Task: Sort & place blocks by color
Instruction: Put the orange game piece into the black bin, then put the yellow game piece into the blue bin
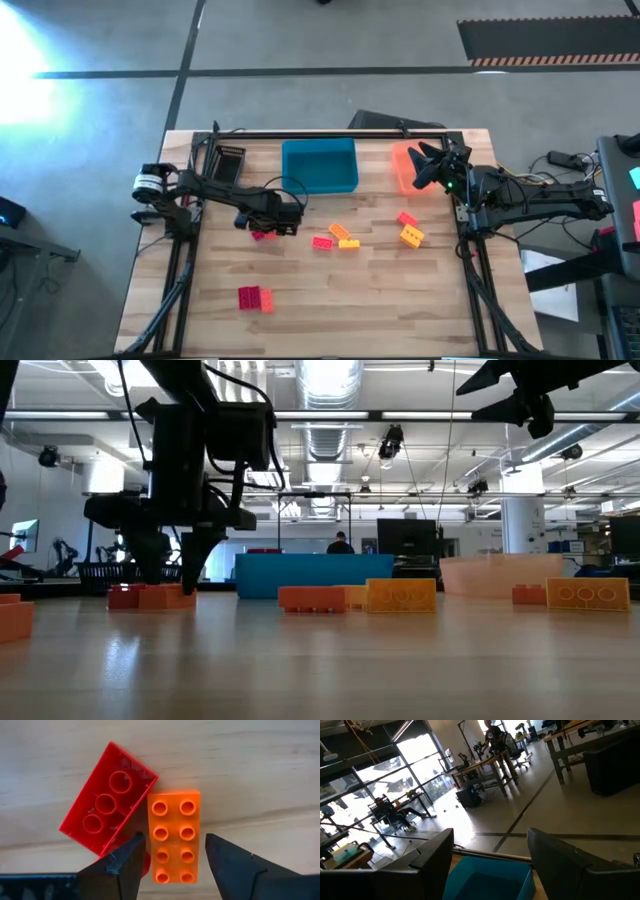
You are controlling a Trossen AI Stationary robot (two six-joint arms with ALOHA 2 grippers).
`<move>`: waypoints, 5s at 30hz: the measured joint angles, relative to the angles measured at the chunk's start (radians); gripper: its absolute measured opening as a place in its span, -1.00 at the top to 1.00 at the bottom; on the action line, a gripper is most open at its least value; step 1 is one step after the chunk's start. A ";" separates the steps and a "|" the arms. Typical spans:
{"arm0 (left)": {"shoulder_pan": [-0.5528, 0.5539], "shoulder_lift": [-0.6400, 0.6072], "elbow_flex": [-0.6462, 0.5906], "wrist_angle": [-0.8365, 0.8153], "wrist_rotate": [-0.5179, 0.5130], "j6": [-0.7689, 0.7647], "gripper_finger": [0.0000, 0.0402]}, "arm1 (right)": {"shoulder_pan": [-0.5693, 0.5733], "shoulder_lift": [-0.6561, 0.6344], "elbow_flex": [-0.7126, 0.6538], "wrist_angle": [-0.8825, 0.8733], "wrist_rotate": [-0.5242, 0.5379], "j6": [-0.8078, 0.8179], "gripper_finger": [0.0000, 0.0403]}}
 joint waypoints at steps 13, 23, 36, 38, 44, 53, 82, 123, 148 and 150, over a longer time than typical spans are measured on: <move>0.000 0.022 -0.001 0.015 -0.006 0.000 0.35 | 0.000 0.000 0.000 0.000 0.000 0.000 -0.20; -0.006 0.010 0.031 0.006 0.009 0.038 0.39 | 0.000 0.000 0.000 0.000 0.000 0.000 -0.20; 0.048 -0.106 0.395 -0.142 0.034 0.717 0.39 | 0.000 0.000 0.000 0.000 0.001 0.000 -0.20; 0.094 -0.104 0.438 -0.139 0.034 0.861 0.39 | 0.000 0.000 0.000 0.000 0.001 0.001 -0.20; 0.276 -0.056 0.518 -0.147 0.032 1.196 0.39 | 0.000 -0.013 0.020 0.008 0.003 0.001 -0.20; 0.478 0.162 0.603 -0.082 0.031 1.573 0.39 | 0.000 -0.013 0.083 0.008 0.003 0.001 -0.20; 0.517 0.326 0.614 -0.014 -0.004 1.612 0.02 | 0.000 -0.005 0.103 0.006 0.001 0.020 -0.20; 0.145 -0.457 -0.117 0.986 0.030 0.931 0.00 | 0.000 0.368 0.354 -1.260 -0.858 0.932 -0.20; 0.145 -0.452 -0.118 1.002 -0.002 0.932 0.00 | 0.000 0.721 0.246 -1.165 -0.853 0.687 -0.20; 0.145 -0.452 -0.119 1.002 -0.002 0.932 0.00 | 0.000 0.742 0.246 -1.163 -0.854 0.669 -0.20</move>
